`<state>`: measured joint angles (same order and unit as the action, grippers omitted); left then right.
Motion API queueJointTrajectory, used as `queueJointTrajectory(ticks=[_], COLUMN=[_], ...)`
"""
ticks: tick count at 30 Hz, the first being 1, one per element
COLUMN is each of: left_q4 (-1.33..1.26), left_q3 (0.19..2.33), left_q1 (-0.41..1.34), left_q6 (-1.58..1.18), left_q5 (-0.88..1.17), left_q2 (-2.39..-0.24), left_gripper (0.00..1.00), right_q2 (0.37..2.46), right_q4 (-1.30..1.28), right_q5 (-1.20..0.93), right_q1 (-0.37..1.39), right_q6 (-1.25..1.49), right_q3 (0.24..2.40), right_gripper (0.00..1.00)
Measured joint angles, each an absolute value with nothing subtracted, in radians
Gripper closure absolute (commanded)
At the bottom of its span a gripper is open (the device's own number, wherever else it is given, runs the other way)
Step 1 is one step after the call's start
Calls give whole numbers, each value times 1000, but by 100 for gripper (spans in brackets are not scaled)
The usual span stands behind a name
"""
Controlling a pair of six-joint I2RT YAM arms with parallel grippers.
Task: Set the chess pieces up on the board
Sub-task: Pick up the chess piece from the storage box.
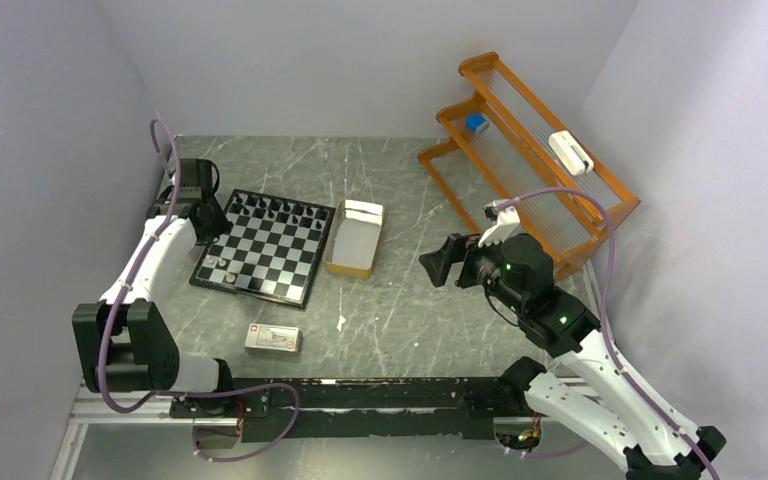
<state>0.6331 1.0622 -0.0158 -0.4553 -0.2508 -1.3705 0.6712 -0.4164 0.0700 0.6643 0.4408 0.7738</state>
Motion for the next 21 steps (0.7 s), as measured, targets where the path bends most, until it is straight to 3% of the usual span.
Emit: queueJointTrajectory(ticks=[21], left_q4=[503], left_q3=[1287], left_q1=[-235], left_q6=[-403], left_q5=[-205], left_q2=[-1646], left_gripper=[71], right_q2=[650], right_q4=[-420], right_q5=[67], right_q1=[664], right_q6=[440], right_q3=[774], right_gripper=[5])
